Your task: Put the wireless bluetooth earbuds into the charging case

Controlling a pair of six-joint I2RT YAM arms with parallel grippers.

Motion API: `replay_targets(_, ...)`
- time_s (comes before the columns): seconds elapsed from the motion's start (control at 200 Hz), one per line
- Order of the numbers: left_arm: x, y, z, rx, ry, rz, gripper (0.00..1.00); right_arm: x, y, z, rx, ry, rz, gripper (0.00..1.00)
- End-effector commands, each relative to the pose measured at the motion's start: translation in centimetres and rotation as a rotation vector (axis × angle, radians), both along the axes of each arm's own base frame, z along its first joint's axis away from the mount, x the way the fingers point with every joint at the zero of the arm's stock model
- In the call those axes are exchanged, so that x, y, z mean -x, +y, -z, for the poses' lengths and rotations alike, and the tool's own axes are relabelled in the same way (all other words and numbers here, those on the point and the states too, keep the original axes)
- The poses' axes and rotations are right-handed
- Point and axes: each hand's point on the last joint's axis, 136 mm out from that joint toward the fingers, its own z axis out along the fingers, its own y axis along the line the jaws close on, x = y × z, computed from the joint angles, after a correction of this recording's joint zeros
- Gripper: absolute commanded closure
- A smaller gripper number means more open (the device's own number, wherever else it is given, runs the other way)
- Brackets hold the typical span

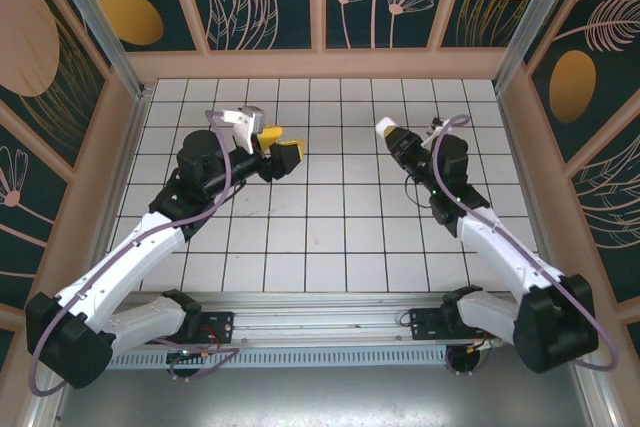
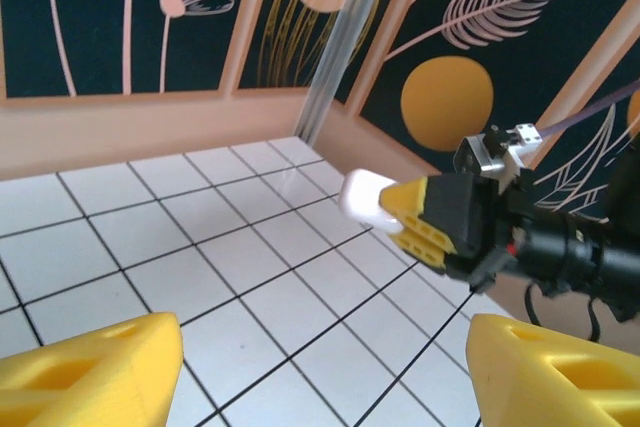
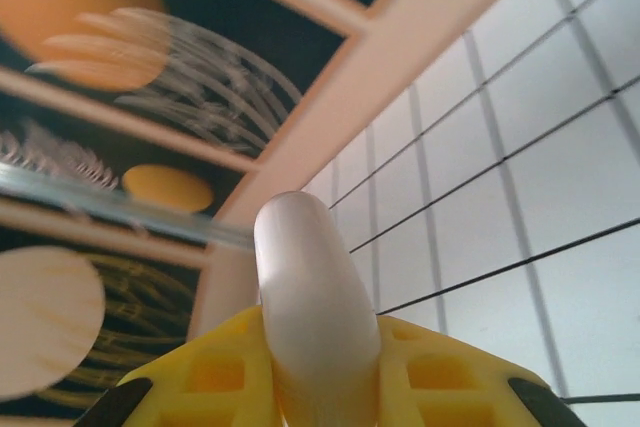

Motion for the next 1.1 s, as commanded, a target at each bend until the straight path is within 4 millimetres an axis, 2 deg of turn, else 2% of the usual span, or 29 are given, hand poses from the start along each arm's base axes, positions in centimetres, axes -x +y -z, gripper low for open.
replay_targets(0.0,-0.1,0.4,0.5,-0.032,-0.021,-0.01,0.26,-2.2,-2.8,1.1,-0.041,0.008,0.035,0.87)
replay_targets(0.145,0.0,0.1,1.3,-0.041,-0.008,0.006,0.27,-5.0,-6.6,4.8,-0.044,0.1,0.061,0.87)
replay_targets(0.3,-0.2,0.0,2.1,-0.043,0.01,0.005,0.27,-7.4,-9.5,8.4,-0.033,0.18,0.079,0.87)
replay_targets(0.385,-0.3,-0.1,2.5,-0.048,0.019,0.012,0.27,-8.7,-10.4,10.8,-0.014,0.24,0.05,0.86)
replay_targets(0.52,-0.5,-0.3,3.3,-0.063,0.03,0.012,0.27,-10.9,-11.0,14.3,0.006,0.325,-0.016,0.89)
replay_targets(0.781,-1.1,-0.3,4.1,-0.085,0.04,0.002,0.27,-13.8,-12.6,17.1,0.085,0.385,0.007,0.88)
replay_targets(0.916,-1.3,-0.3,4.3,-0.094,0.039,-0.002,0.27,-14.0,-13.8,18.6,0.149,0.44,0.043,0.86)
replay_targets(1.096,-1.4,-0.1,4.7,-0.111,0.037,-0.014,0.27,-13.9,-14.0,20.3,0.18,0.49,0.029,0.81)
